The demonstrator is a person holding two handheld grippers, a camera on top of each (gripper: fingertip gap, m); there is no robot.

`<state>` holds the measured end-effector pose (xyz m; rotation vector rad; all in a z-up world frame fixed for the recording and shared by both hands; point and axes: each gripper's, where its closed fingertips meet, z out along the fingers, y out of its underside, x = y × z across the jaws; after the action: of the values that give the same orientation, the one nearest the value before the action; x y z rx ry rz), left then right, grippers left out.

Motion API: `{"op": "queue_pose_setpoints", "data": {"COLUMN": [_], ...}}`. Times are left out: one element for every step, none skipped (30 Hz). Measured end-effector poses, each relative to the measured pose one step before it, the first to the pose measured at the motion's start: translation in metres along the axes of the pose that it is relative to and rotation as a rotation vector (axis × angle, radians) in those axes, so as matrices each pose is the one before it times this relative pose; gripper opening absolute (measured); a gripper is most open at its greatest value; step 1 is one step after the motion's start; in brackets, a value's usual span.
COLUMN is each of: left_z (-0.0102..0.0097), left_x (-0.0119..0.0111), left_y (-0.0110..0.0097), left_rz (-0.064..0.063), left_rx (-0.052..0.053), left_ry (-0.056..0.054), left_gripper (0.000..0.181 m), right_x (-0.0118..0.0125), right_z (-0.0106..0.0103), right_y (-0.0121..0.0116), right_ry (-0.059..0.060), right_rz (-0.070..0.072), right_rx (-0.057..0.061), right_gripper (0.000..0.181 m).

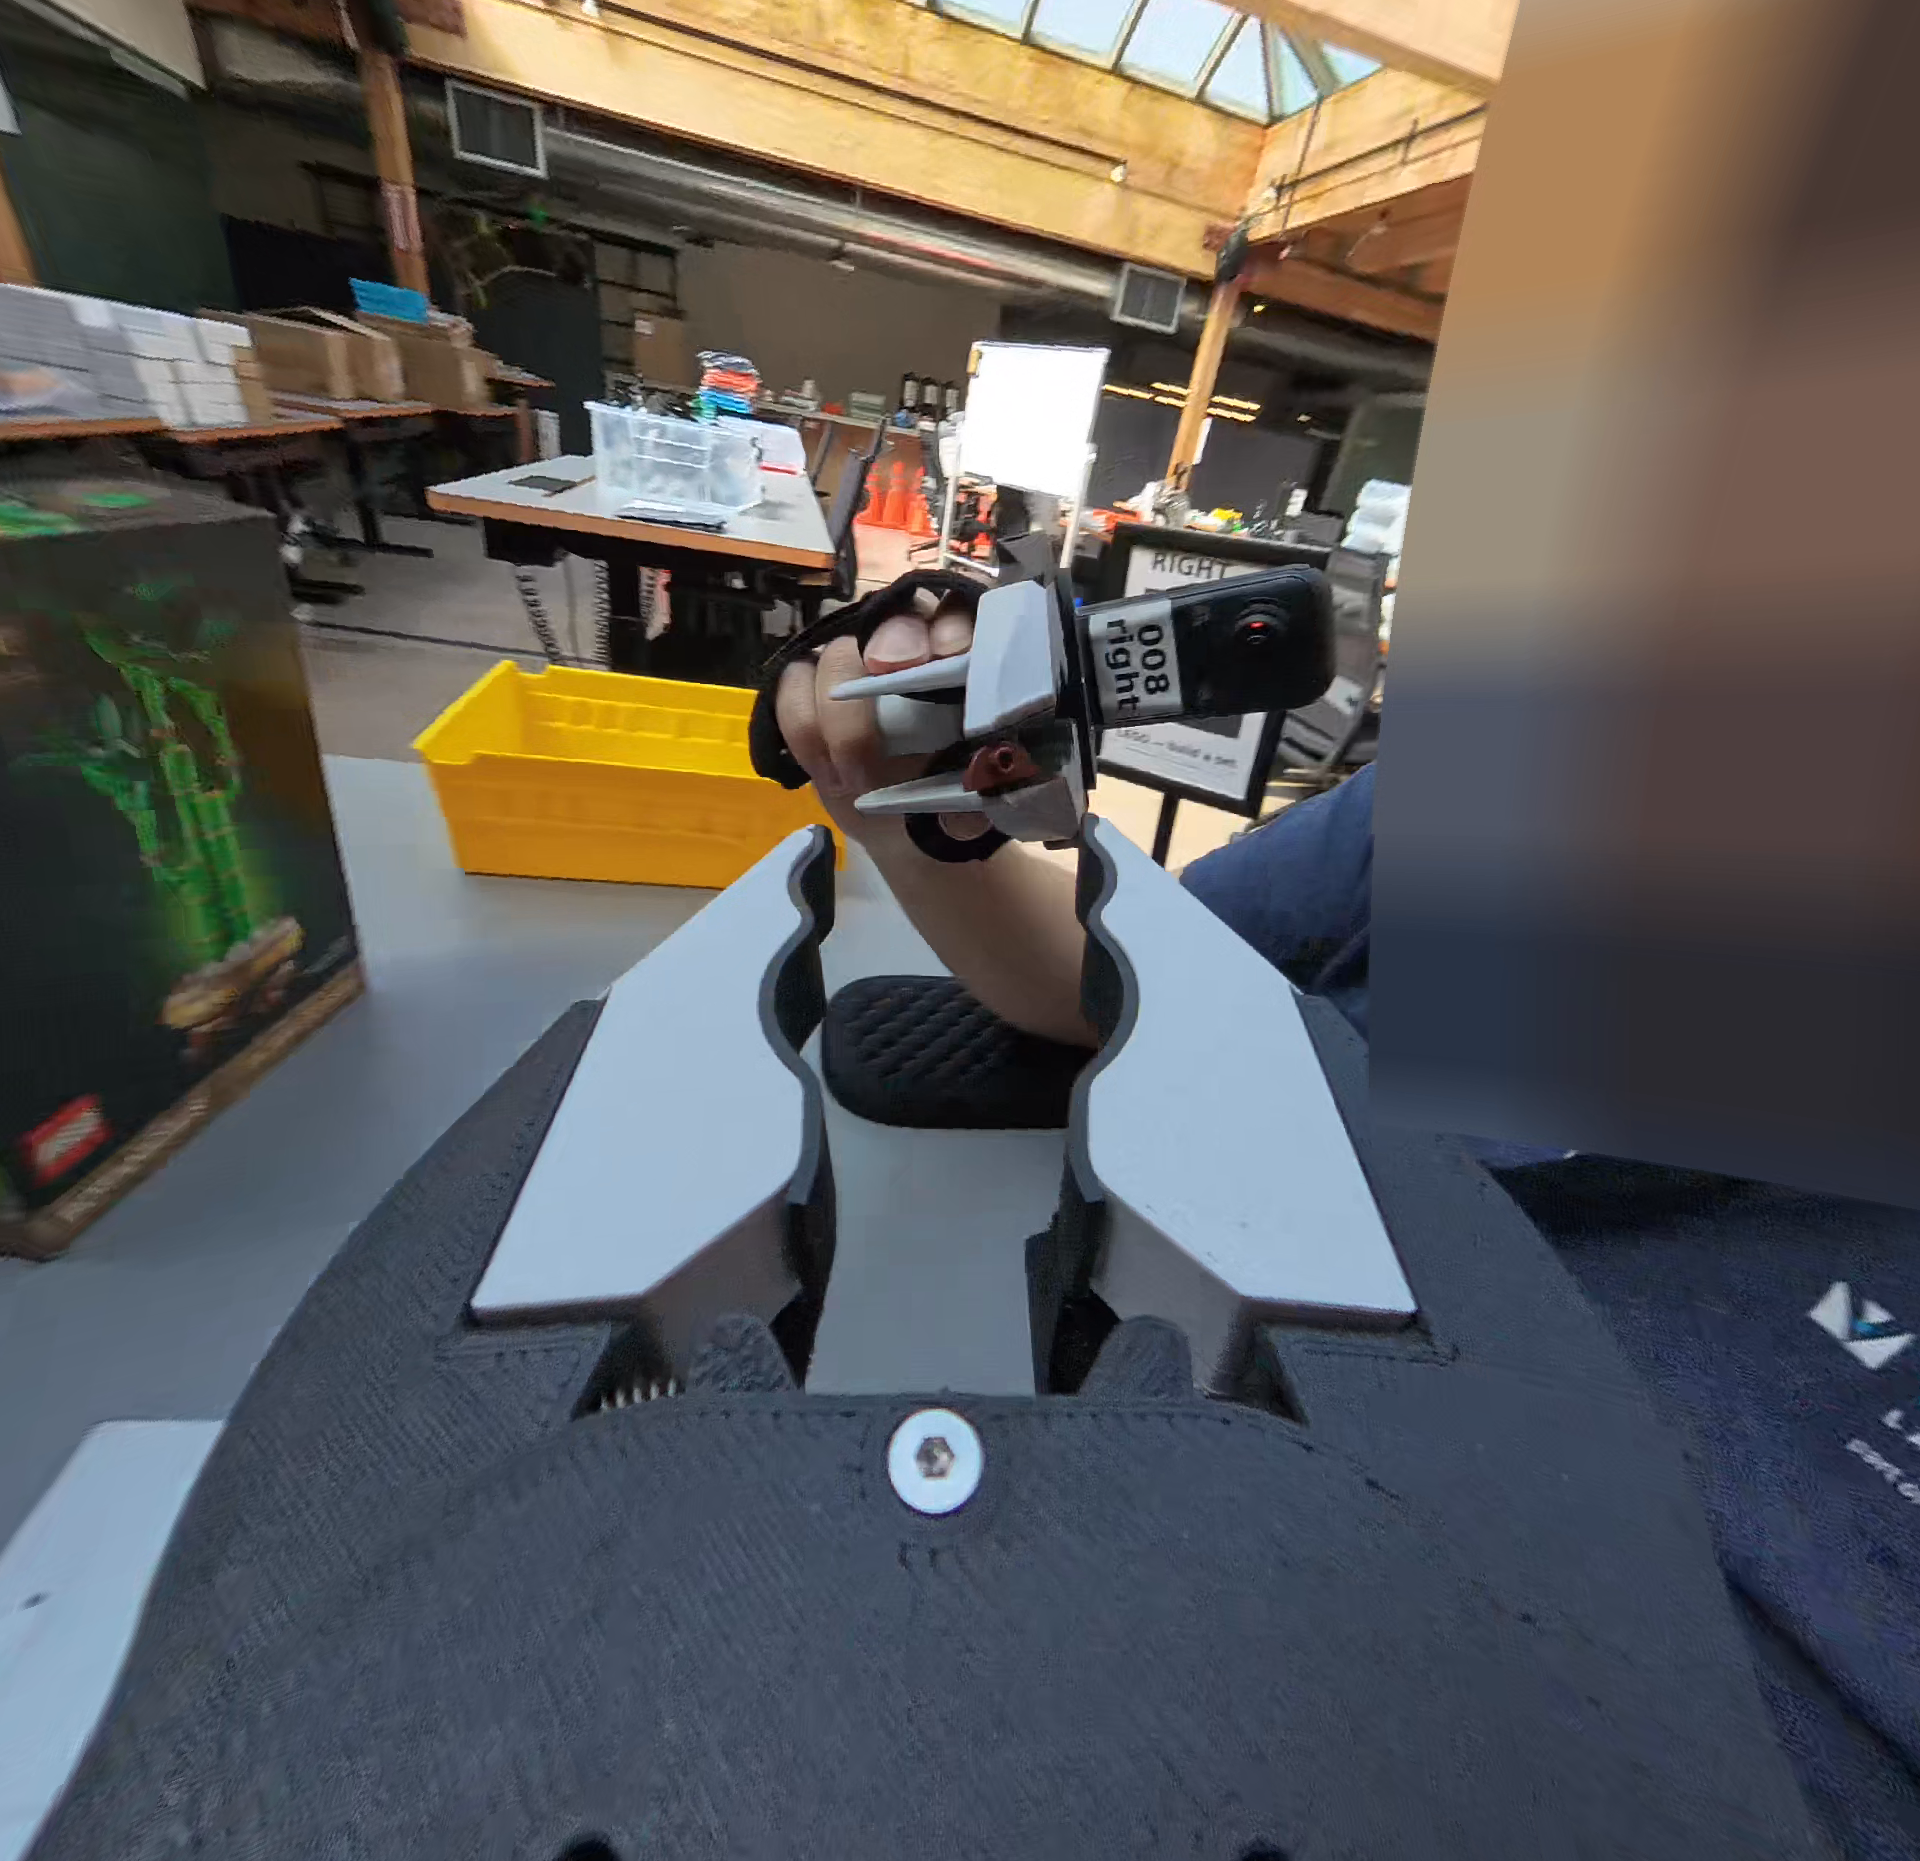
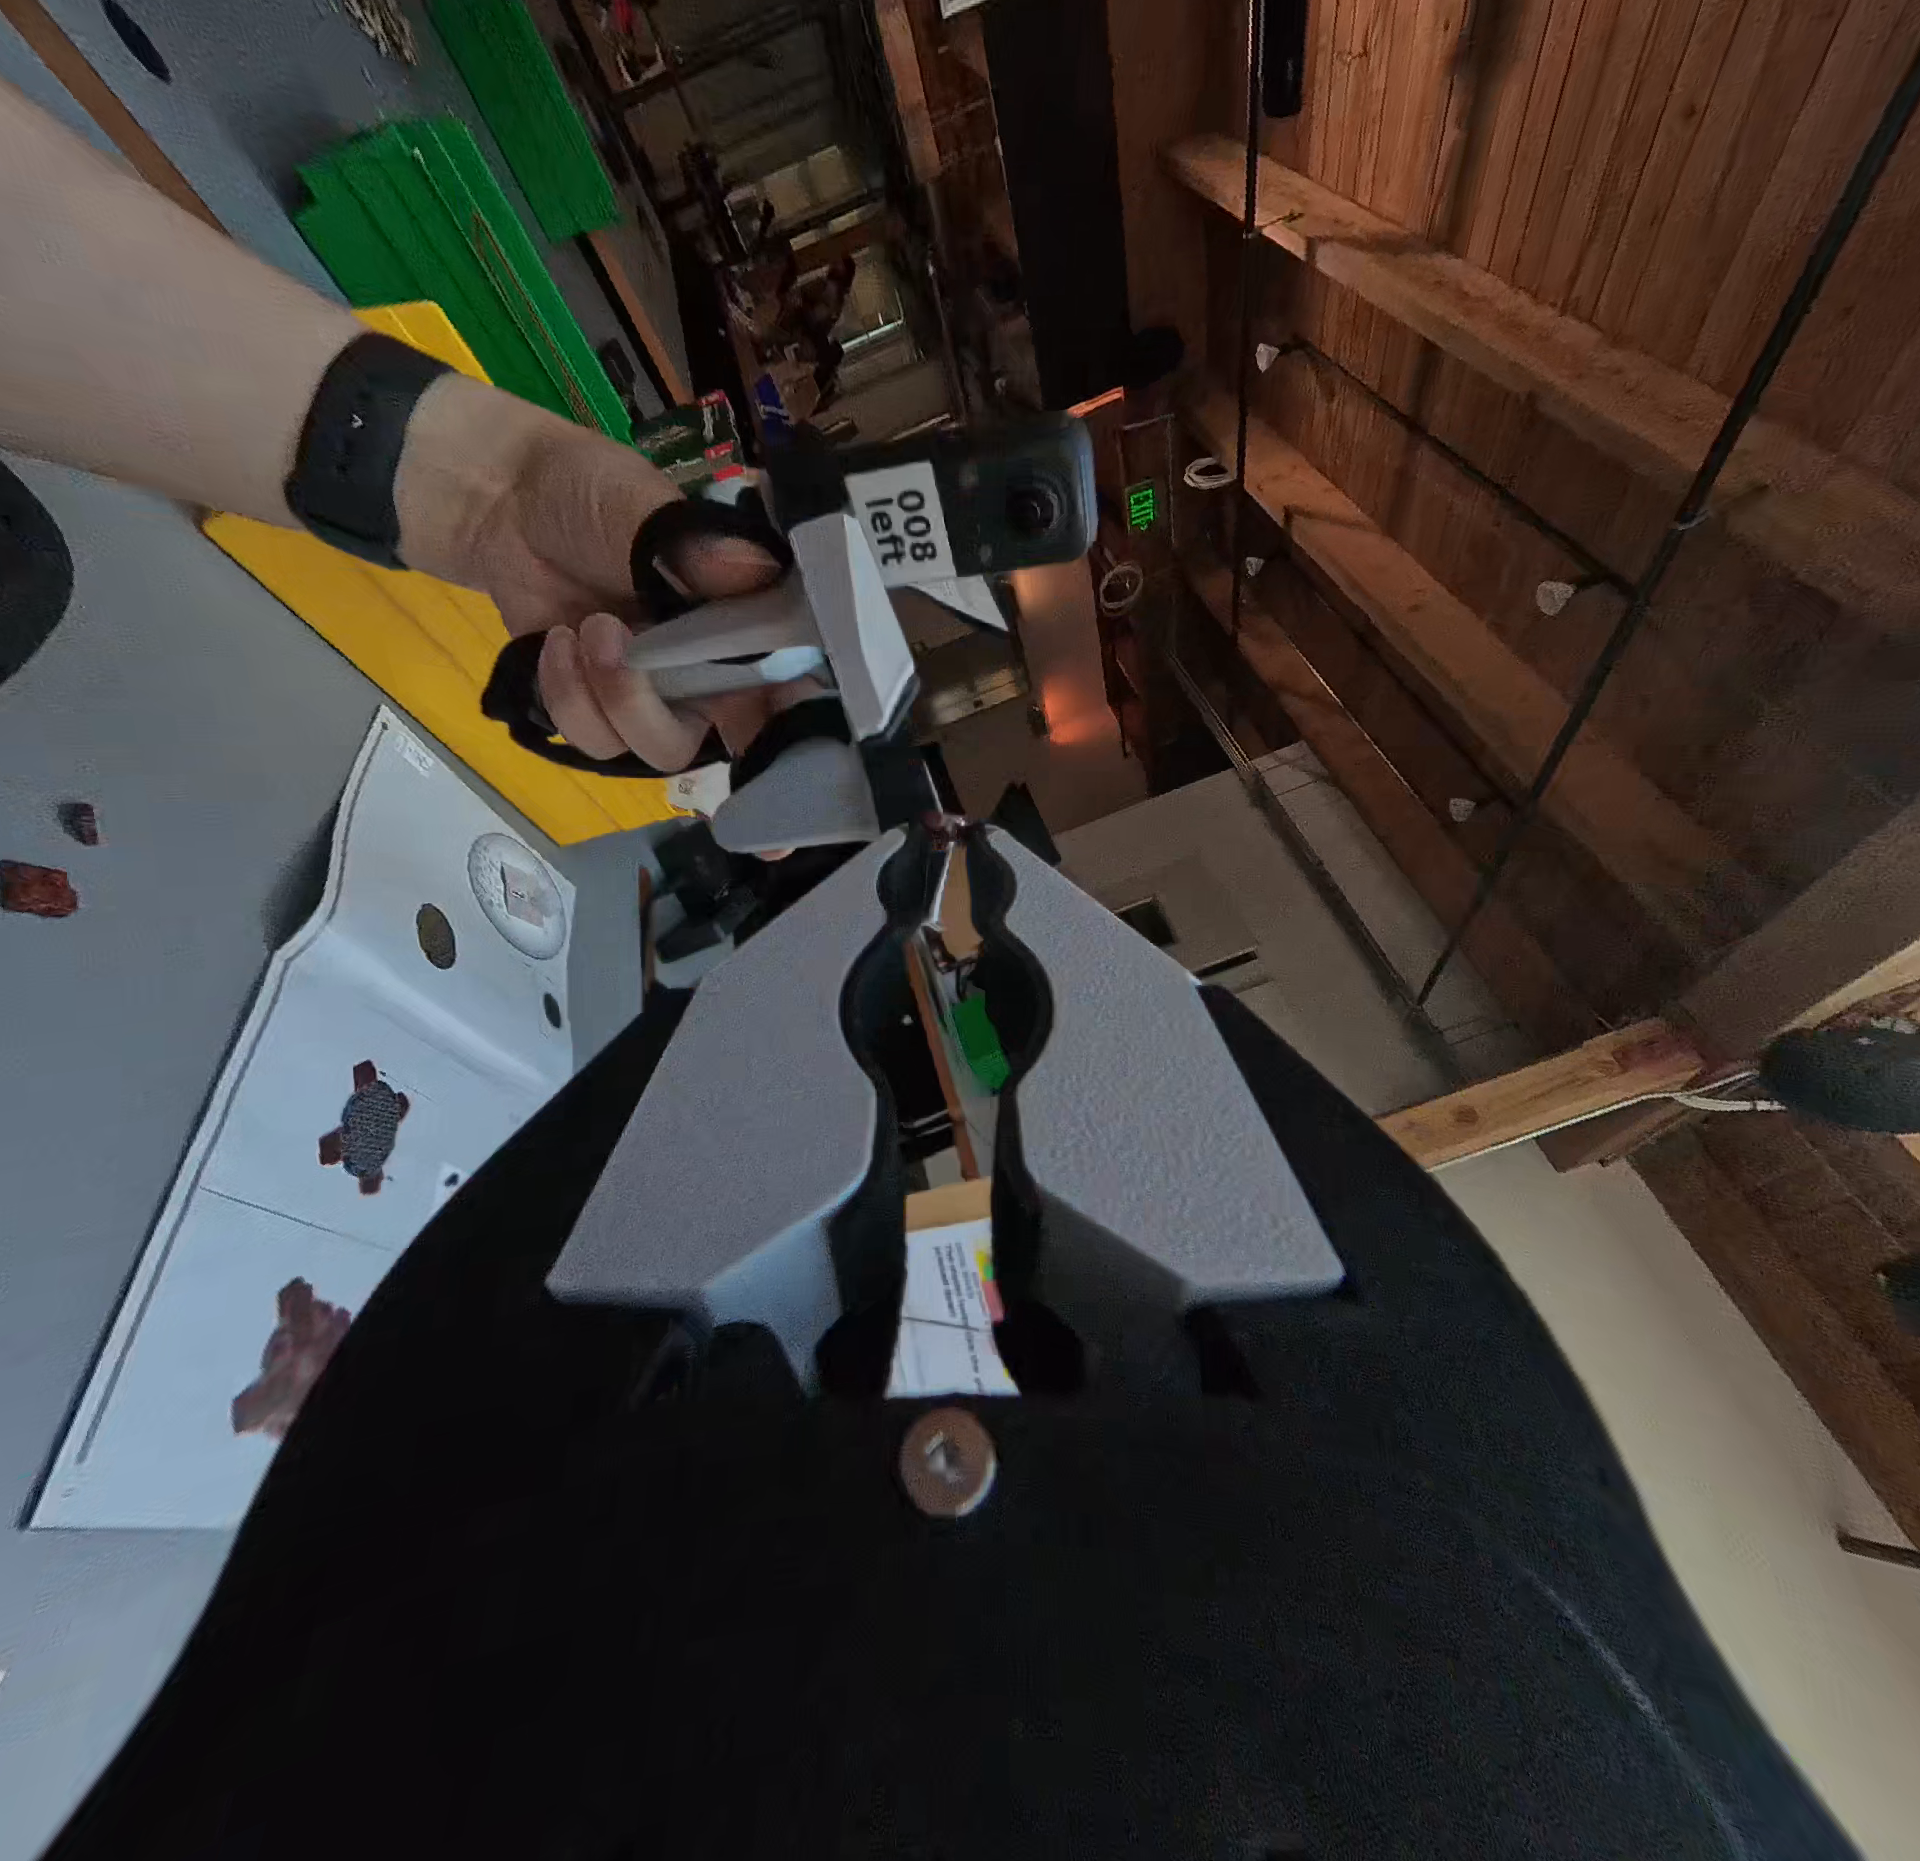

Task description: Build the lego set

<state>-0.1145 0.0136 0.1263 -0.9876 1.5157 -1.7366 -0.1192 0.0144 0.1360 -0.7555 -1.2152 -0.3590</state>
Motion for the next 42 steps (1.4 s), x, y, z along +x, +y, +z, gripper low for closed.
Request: {"op": "queue_pose_setpoints", "data": {"left_z": [-0.00128,-0.00131,-0.00143,-0.00138,-0.00033,0.00059,0.00137,0.00191,0.00188,0.00174,0.00151,0.00116,0.00101,0.00095,0.00068,0.00060,0.00035,0.00044,0.00031,0.00019,-0.00004,-0.00009,-0.00032,-0.00039,-0.00037,-0.00029,-0.00015,0.00000,0.00005,0.00002,-0.00021,-0.00039,-0.00046,-0.00025,-0.00014,0.00000,-0.00012,-0.00005,-0.00018,-0.00021,0.00003,0.00005], "left_x": [0.00173,-0.00192,-0.00626,-0.00811,-0.00450,0.00144,0.00383,0.00261,0.00252,0.00241,0.00104,0.00086,0.00139,0.00120,0.00088,0.00028,-0.00027,-0.00025,-0.00043,-0.00070,-0.00031,-0.00010,0.00007,0.00058,0.00100,0.00075,0.00062,0.00058,0.00037,-0.00003,0.00033,0.00095,0.00058,0.00021,0.00004,0.00006,0.00016,0.00037,0.00020,-0.00009,-0.00005,-0.00022], "left_y": [-0.00560,-0.00553,-0.00381,-0.00146,0.00015,0.00042,0.00021,-0.00028,-0.00068,-0.00011,0.00042,0.00063,0.00086,0.00086,0.00044,0.00022,0.00028,0.00085,0.00065,0.00056,0.00045,0.00053,0.00057,0.00010,-0.00034,0.00024,0.00068,0.00041,0.00024,0.00007,0.00017,-0.00004,-0.00021,0.00004,0.00040,0.00021,0.00014,0.00001,-0.00030,-0.00043,-0.00035,-0.00007], "left_rz": [0.0810,0.0613,0.0533,0.0501,0.0457,0.0279,0.0018,-0.0112,-0.0084,-0.0026,0.0004,0.0006,0.0005,-0.0009,-0.0019,-0.0015,-0.0001,0.0021,0.0052,0.0094,0.0092,0.0064,0.0042,0.0036,0.0028,0.0021,0.0011,0.0041,0.0064,0.0055,0.0044,0.0024,-0.0022,-0.0042,-0.0033,-0.0020,-0.0015,-0.0027,-0.0033,-0.0028,-0.0019,-0.0016], "left_rx": [0.0023,0.0010,-0.0095,-0.0158,-0.0169,-0.0114,-0.0088,-0.0052,0.0034,0.0030,0.0003,0.0004,-0.0020,-0.0027,-0.0016,-0.0001,-0.0005,-0.0040,-0.0031,-0.0028,-0.0023,-0.0045,-0.0035,0.0013,0.0045,0.0006,-0.0035,-0.0027,-0.0007,-0.0010,-0.0022,0.0006,0.0021,-0.0001,-0.0013,-0.0004,-0.0006,0.0004,0.0021,0.0030,0.0029,0.0015], "left_ry": [-0.0590,-0.0726,-0.0866,-0.0887,-0.0599,-0.0144,0.0092,0.0083,0.0089,0.0111,0.0049,0.0052,0.0084,0.0072,0.0057,0.0013,-0.0015,-0.0013,-0.0042,-0.0064,-0.0050,-0.0014,0.0017,0.0048,0.0071,0.0069,0.0049,0.0035,-0.0002,-0.0032,0.0002,0.0057,0.0056,0.0035,0.0027,0.0015,0.0024,0.0033,0.0029,0.0009,0.0006,-0.0012], "left_gripper": [0.039,0.034,0.030,0.029,0.029,0.030,0.031,0.033,0.034,0.032,0.029,0.027,0.022,0.019,0.017,0.018,0.017,0.017,0.016,0.015,0.015,0.014,0.014,0.014,0.014,0.014,0.014,0.014,0.014,0.014,0.014,0.014,0.014,0.014,0.014,0.014,0.014,0.014,0.014,0.014,0.014,0.014], "right_x": [0.00244,0.00176,0.00089,0.00195,0.00174,0.00075,0.00053,0.00030,-0.00068,-0.00144,-0.00071,-0.00050,-0.00075,-0.00045,-0.00020,-0.00046,-0.00012,-0.00058,-0.00074,-0.00028,-0.00038,-0.00065,-0.00058,0.00007,-0.00022,-0.00073,-0.00071,-0.00060,0.00002,-0.00017,-0.00024,-0.00013,0.00013,-0.00036,-0.00032,-0.00018,-0.00014,0.00000,0.00045,0.00052,0.00021,-0.00001], "right_z": [0.00030,0.00001,-0.00020,-0.00036,-0.00028,-0.00009,0.00008,0.00041,0.00038,0.00050,0.00058,0.00058,0.00048,0.00055,0.00043,0.00012,0.00006,0.00016,0.00038,0.00016,0.00001,0.00023,0.00012,-0.00005,-0.00019,-0.00014,-0.00015,-0.00034,-0.00007,0.00009,-0.00013,-0.00020,0.00007,0.00008,-0.00004,-0.00001,-0.00017,-0.00033,-0.00032,-0.00013,0.00004,0.00014], "right_y": [0.00345,0.00156,0.00037,0.00030,-0.00017,-0.00084,-0.00053,0.00014,-0.00068,-0.00102,0.00050,0.00066,0.00077,0.00096,0.00114,0.00000,0.00002,0.00017,0.00050,0.00022,0.00017,0.00010,-0.00026,-0.00087,-0.00122,-0.00051,-0.00023,-0.00067,-0.00001,0.00035,-0.00061,-0.00123,-0.00050,-0.00016,0.00001,0.00013,-0.00016,-0.00035,-0.00002,0.00016,0.00002,0.00047], "right_ry": [0.0285,0.0226,0.0151,0.0208,0.0195,0.0135,0.0104,0.0084,0.0019,-0.0050,-0.0017,-0.0012,-0.0029,-0.0024,0.0000,-0.0012,0.0003,-0.0035,-0.0033,-0.0008,-0.0024,-0.0058,-0.0056,-0.0013,-0.0034,-0.0094,-0.0087,-0.0047,-0.0006,-0.0016,-0.0024,0.0002,0.0018,-0.0005,0.0000,0.0003,-0.0009,0.0002,0.0016,0.0014,0.0007,0.0002], "right_rz": [-0.0590,-0.0526,-0.0437,-0.0379,-0.0335,-0.0301,-0.0243,-0.0186,-0.0137,-0.0067,-0.0032,-0.0033,-0.0023,-0.0015,-0.0014,-0.0035,-0.0006,0.0003,-0.0023,-0.0025,0.0024,0.0049,0.0060,0.0032,0.0036,0.0036,-0.0010,-0.0027,-0.0019,-0.0003,0.0024,0.0024,-0.0017,-0.0072,-0.0079,-0.0061,-0.0022,-0.0012,0.0005,0.0013,0.0011,-0.0006], "right_rx": [-0.0419,-0.0268,-0.0172,-0.0157,-0.0130,-0.0077,-0.0090,-0.0114,-0.0037,0.0002,-0.0062,-0.0053,-0.0044,-0.0055,-0.0062,0.0004,0.0003,-0.0016,-0.0028,-0.0002,0.0010,0.0017,0.0018,0.0046,0.0053,0.0007,0.0002,0.0018,-0.0015,-0.0029,0.0038,0.0071,0.0005,-0.0026,-0.0033,-0.0021,0.0004,0.0021,0.0000,-0.0010,-0.0007,-0.0039], "right_gripper": [0.007,0.007,0.007,0.007,0.007,0.007,0.007,0.007,0.007,0.007,0.007,0.007,0.007,0.007,0.007,0.007,0.007,0.007,0.007,0.007,0.007,0.007,0.007,0.007,0.007,0.007,0.007,0.007,0.007,0.007,0.007,0.007,0.007,0.007,0.007,0.007,0.007,0.007,0.007,0.007,0.007,0.007]}}
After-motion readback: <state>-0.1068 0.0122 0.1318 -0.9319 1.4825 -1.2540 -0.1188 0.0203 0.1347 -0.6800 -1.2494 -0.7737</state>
